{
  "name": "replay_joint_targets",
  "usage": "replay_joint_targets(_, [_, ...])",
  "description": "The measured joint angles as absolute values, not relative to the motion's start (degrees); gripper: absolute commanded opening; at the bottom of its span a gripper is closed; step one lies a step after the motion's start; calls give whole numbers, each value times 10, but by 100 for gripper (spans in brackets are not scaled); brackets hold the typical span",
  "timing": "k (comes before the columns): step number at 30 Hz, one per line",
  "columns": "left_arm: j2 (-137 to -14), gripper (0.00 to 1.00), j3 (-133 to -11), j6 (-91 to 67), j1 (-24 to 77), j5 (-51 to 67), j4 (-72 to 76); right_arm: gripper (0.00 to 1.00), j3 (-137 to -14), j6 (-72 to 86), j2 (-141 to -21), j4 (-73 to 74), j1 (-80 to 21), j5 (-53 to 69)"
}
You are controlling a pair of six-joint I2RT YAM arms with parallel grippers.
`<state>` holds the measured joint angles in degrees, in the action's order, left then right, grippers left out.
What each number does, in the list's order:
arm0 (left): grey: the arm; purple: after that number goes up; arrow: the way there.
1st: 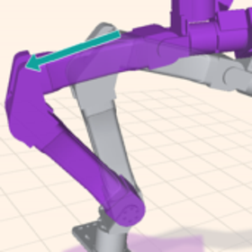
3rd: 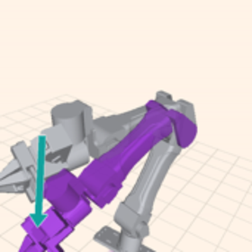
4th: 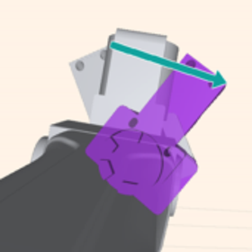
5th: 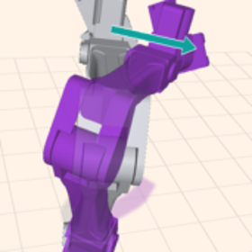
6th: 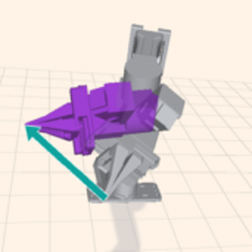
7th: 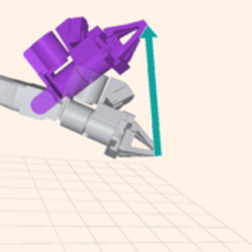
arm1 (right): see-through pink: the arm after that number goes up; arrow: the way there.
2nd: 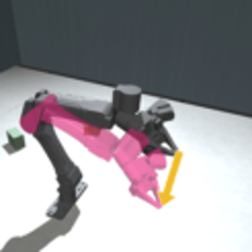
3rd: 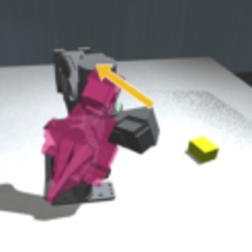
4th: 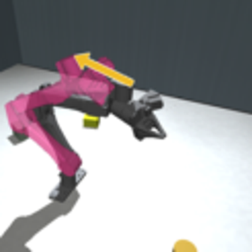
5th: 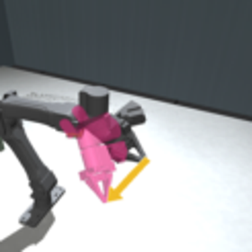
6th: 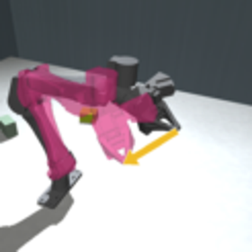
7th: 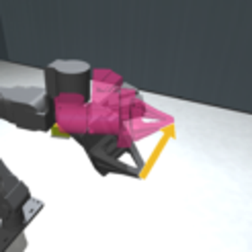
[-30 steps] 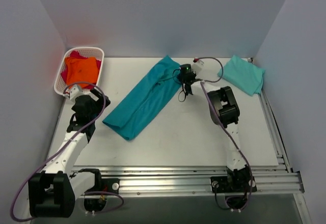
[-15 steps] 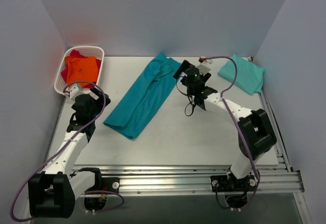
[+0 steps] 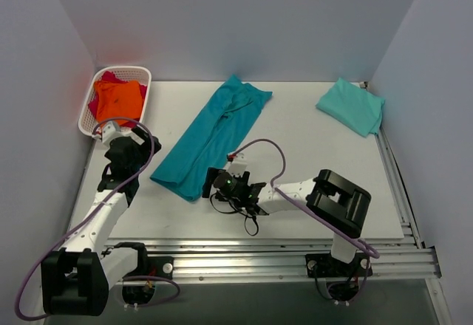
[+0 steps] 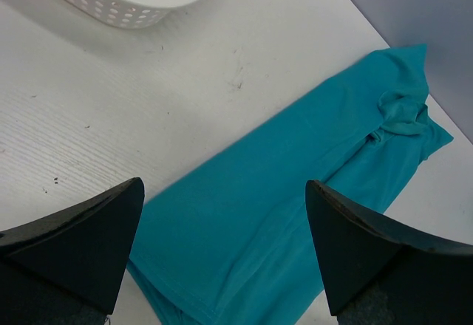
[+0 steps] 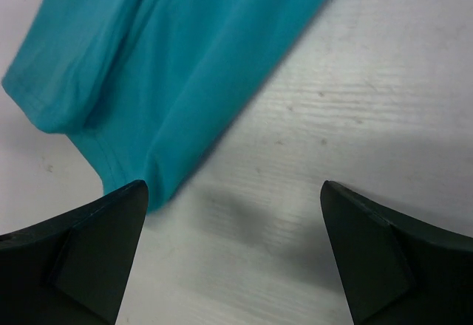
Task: Fold and stack the t-shirts
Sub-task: Rotate the tshirt 90 degrees
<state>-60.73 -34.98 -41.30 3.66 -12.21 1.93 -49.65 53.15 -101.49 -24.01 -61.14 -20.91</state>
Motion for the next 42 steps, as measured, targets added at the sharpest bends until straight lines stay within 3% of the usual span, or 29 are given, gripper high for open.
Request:
replay_joint_targets(9, [-582,100,-337,-413,37,-132,17,99,-601,549,-1114,-274,-632,-184])
replay_joint_targets(13, [-581,100,-336,-413,37,-133,17,87,-620,551,-1132,-283,-632,-176])
replay_joint_targets(14, [-581,100,-336,-413,37,-133,17,63,-620,551,-1133,-286,-632,-175])
replay_joint_targets(16, [-581,100,-336,-413,37,-133,17,26,-620,551,-1134,-283,-632,-171])
replay_joint_targets(17, [-581,100,-336,-412,37,-133,17,0,-619,552,-1135,-280,-632,-168])
replay_joint_targets(25, [-582,100,-336,-411,37,-135,17,0,-571,573,-1118,-273,-625,-174])
replay_joint_targets(34, [-583,100,-336,-411,38,-137,18,0,-367,595,-864,-131,-531,-243])
replay_joint_targets(36, [-587,100,-336,-411,41,-136,18,34,-340,608,-794,-91,-505,-267])
replay_joint_targets(37, [-590,100,-336,-412,43,-134,18,75,-326,611,-761,-74,-495,-278])
replay_joint_targets(38, [-593,100,-336,-412,45,-133,17,96,-319,616,-727,-65,-486,-283])
replay_joint_targets(42, [-599,100,-336,-413,63,-134,11,100,-305,611,-658,-21,-462,-300])
